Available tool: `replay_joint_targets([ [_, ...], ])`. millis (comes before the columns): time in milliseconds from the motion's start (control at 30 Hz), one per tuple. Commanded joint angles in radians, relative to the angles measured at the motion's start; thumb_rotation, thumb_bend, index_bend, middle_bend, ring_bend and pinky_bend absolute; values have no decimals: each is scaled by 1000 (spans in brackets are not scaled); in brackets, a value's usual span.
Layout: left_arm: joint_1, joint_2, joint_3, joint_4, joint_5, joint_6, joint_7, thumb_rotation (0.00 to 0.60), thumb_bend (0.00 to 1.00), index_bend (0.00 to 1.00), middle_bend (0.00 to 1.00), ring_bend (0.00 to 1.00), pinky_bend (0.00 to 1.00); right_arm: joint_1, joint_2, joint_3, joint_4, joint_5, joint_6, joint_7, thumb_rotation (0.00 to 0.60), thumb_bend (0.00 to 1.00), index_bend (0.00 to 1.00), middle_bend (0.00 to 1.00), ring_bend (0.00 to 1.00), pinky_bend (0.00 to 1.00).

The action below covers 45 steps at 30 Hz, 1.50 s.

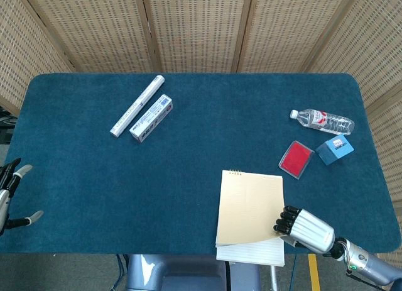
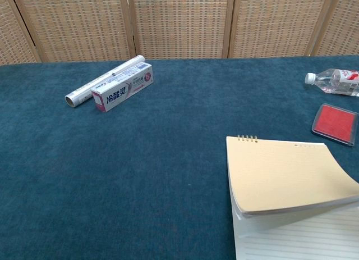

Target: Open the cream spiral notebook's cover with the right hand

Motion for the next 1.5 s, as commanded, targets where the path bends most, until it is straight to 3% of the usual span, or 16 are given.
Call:
replay_joint_targets([
  [33,-1,-1,0,0,-2,-2,3,600,0,0,0,0,0,12,20,35,-66,47,-7,68,600,646,656,634,551,446],
  [200,-5,0,-3,0,-10,-8,-2,600,0,0,0,0,0,82,103,135,-294,186,-133,159,600,653,661,638,557,447],
  [300,-5,3,-4,0,-12,-10,-10,600,0,0,0,0,0,137,168,200,-439,296,-269,187,600,665,665,643,565,455],
  [433,-7,7,-7,4,-20,-16,-22,600,0,0,0,0,0,214,240,299,-566,457,-469,104,600,665,666,644,566,457],
  [567,-20,9,-16,11,-49,-40,-30,600,0,0,0,0,0,289,269,391,-619,650,-695,19,600,666,666,644,566,457],
  [667,-33,9,-25,15,-78,-64,-30,600,0,0,0,0,0,330,258,443,-591,774,-816,-31,600,665,666,644,566,457],
  [833,-63,2,-44,23,-145,-116,-13,600,0,0,0,0,0,386,195,510,-450,947,-978,-83,600,666,666,644,566,457],
  [1033,-98,-12,-58,37,-214,-175,22,600,0,0,0,0,0,416,103,529,-251,999,-1077,-75,600,640,666,639,563,457],
  [1100,-107,-17,-61,44,-232,-190,29,600,0,0,0,0,0,418,69,525,-188,979,-1080,-53,600,370,547,514,446,409],
  [1133,-110,-19,-63,47,-240,-195,33,600,0,0,0,0,0,420,54,520,-157,966,-1086,-43,600,171,359,330,281,307],
  [1167,-114,-23,-65,49,-250,-199,41,600,0,0,0,0,0,423,37,504,-117,940,-1104,-27,600,41,192,176,146,203],
  [1200,-117,-27,-66,49,-255,-200,48,600,0,0,0,0,0,425,27,488,-89,913,-1128,-5,600,0,63,58,45,98],
  [1233,-119,-30,-67,49,-258,-199,55,600,0,0,0,0,0,428,24,474,-73,892,-1162,21,600,0,2,1,0,30],
  [1367,-126,-40,-64,46,-265,-203,78,600,0,0,0,0,0,422,6,472,-36,856,-1160,83,600,0,0,0,0,0],
  [1500,-130,-44,-60,38,-266,-206,92,600,0,0,0,0,0,388,-1,468,-17,817,-1061,69,600,0,0,0,0,0],
])
